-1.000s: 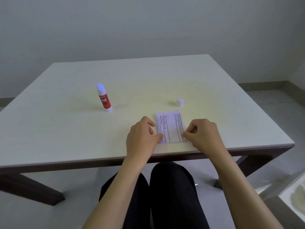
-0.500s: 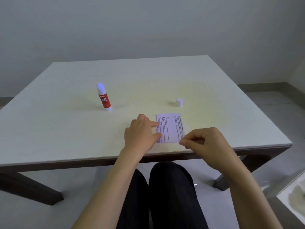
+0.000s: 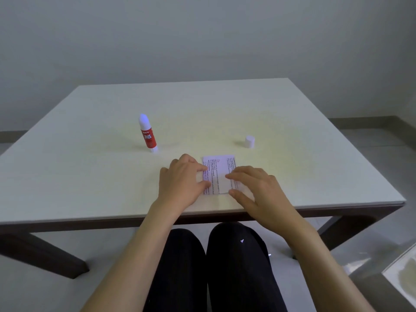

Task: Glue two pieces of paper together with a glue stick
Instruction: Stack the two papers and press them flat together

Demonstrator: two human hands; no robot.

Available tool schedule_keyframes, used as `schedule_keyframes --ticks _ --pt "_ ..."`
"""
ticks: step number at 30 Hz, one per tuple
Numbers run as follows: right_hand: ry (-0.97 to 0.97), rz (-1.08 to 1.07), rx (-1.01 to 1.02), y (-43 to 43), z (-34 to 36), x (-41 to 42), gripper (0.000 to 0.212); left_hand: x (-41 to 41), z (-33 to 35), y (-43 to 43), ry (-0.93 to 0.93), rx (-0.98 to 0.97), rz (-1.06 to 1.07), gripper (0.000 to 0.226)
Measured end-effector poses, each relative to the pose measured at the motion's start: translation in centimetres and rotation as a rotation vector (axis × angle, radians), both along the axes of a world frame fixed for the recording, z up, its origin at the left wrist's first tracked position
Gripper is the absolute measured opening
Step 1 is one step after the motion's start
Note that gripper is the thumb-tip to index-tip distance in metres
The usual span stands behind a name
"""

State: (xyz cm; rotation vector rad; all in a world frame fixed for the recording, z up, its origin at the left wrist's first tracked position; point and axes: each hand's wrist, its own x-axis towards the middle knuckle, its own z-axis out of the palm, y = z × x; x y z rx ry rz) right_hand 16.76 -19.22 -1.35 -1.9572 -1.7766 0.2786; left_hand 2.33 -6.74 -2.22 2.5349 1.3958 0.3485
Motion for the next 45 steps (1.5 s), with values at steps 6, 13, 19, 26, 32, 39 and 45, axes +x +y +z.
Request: schedule_keyframes --ticks 6,13,19,26,32,39,45 --pt "-0.210 0.086 -0.200 1.1 -1.9 -0.5 0.049 -1.6 0.0 2.1 0.120 -0.081 -0.218 0.058" --pt "-0.303 0.064 -0.269 1.5 -2.5 -0.1 0.051 -2.5 0.4 3.1 0.167 -0.257 -0.287 0.076" --pt "-0.320 0.072 -0.322 1.5 -2.5 0.0 0.055 -2.3 -0.1 2.6 0.119 -0.296 -0.290 0.080" --pt "-0.327 0.196 -0.181 2.0 -2.1 -1.8 0.068 -2.7 0.0 3.4 0.081 -0.346 -0.321 0.085" --pt "-0.396 0.012 -0.336 7.2 -2.0 -0.4 0.058 -2.9 -0.2 3.6 0.080 -0.343 -0.337 0.085" --pt "-0.415 0.177 -0.224 5.2 -2.7 -3.2 0.064 -3.0 -0.8 3.9 0.046 -0.344 -0.349 0.089" --pt "-0.428 0.111 -0.308 6.8 -1.9 -0.9 0.057 -3.0 -0.7 3.8 0.068 -0.343 -0.344 0.093"
